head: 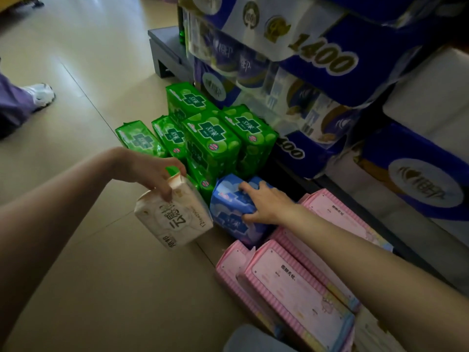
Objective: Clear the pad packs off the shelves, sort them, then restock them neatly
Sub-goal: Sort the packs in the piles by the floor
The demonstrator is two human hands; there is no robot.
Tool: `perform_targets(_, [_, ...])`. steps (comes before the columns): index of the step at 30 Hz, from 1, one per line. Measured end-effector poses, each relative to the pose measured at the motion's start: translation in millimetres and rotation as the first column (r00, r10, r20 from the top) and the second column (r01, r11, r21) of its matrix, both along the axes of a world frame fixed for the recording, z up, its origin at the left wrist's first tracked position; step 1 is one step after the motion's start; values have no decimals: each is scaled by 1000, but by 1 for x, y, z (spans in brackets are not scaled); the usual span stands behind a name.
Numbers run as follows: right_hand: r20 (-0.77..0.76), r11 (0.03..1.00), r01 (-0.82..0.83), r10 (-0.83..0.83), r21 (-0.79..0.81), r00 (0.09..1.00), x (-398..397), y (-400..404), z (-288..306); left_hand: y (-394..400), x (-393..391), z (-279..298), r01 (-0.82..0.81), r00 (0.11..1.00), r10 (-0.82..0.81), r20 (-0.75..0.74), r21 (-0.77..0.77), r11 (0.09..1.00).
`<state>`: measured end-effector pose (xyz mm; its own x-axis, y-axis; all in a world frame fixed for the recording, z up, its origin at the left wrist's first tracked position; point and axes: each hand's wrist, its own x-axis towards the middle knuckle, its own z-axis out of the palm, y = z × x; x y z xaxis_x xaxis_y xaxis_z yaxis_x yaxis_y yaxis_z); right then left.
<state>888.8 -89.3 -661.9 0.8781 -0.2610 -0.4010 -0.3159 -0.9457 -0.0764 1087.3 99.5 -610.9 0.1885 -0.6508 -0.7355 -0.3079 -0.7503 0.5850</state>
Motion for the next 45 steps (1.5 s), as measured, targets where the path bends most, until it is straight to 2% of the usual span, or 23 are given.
perform_targets(7, [-151,997,72,-74,-19,986,1,14,-31,6,8,-7,-24,1000,24,8,1,1000])
perform_targets(9, [-215,996,14,-34,-93,976,3,18,-25,5,7,-5,-47,999,47,-5,-18,999])
perform_targets(11, [-145,994,-1,-15,-110,989,5,15,-16,1,4,-1,-52,998,52,-30,-28,998])
perform_targets(12, [-56,998,21,-24,-55,998,5,13,-6,0,2,2,-55,997,53,-56,-34,998])
perform_targets(14, [126,957,131,-168,258,978,3,10,18,-5,-4,11,-58,992,51,-114,-61,996])
perform_targets(16, [77,757,182,-293,627,953,-5,8,46,-15,-9,22,-51,986,31,-165,-119,992])
perform_targets(17, [29,670,191,-303,718,953,-11,7,59,-21,-14,30,-56,980,24,-198,-160,985])
perform_targets(19, [32,615,186,-326,766,945,-27,-1,82,-37,-25,45,-94,963,26,-268,-243,965])
perform_targets(21, [97,627,175,-374,759,922,-45,-14,103,-58,-44,59,-102,950,1,-312,-308,946])
perform_targets(24, [127,638,198,-426,744,896,-82,-35,129,-99,-85,72,-19,954,-94,-285,-372,928])
perform_targets(28, [174,646,257,-525,719,833,-156,-57,143,-157,-165,82,73,949,-195,-248,-430,900])
perform_targets(31, [275,660,332,-641,674,716,-222,-73,143,-186,-218,84,103,948,-222,-226,-444,890])
perform_targets(35, [268,491,360,-813,793,517,-292,-77,136,-206,-270,72,245,878,-391,-277,-442,863])
perform_targets(37, [278,514,383,-805,768,523,-314,-79,132,-214,-294,69,296,882,-427,-199,-471,831])
perform_targets(38, [283,543,401,-789,738,546,-322,-80,132,-219,-306,69,371,869,-478,-127,-473,799])
perform_targets(40, [279,619,431,-730,656,624,-338,-83,131,-228,-329,68,567,790,-611,49,-437,698])
perform_targets(42, [260,667,424,-676,613,689,-352,-84,125,-236,-353,64,697,702,-686,191,-383,607])
perform_targets(45, [298,727,438,-642,529,706,-371,-82,100,-243,-381,50,795,606,-653,455,-317,517])
